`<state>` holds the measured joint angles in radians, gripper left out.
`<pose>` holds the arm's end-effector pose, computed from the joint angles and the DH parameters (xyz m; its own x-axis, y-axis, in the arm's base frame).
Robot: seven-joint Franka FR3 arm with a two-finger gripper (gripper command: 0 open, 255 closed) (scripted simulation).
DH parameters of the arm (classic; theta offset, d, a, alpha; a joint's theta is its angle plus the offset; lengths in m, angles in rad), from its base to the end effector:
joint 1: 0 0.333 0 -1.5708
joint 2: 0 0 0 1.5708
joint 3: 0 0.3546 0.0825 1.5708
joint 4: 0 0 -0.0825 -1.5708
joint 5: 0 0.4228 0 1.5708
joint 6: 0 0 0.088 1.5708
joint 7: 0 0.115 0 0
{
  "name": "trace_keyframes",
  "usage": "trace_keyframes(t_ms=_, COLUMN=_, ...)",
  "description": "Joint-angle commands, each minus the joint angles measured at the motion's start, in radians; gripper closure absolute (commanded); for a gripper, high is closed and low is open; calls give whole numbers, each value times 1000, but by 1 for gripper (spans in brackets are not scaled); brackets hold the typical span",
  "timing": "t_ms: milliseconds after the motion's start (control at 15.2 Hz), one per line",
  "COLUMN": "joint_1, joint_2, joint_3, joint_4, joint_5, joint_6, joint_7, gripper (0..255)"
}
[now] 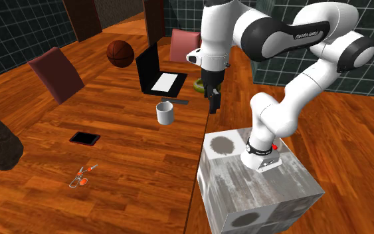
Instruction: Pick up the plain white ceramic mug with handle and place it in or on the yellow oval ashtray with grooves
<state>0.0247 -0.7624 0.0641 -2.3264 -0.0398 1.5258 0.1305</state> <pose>0.3195 0.0304 0.6132 0.9977 -0.0625 -0.0278 -0.0598 -0.9943 0.0883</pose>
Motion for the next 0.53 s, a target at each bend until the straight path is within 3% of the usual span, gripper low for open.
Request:
trace_keyframes(t_ms=0, joint_1=0, joint_2=0, joint_3=0, joint_4=0, joint_5=0, joint_6=0, joint_7=0, gripper=0)
trace_keyframes(t_ms=462, joint_1=-38, joint_2=98, joint_3=-132, joint_4=-64, joint_5=-75, joint_6=166, joint_7=-149, gripper=0)
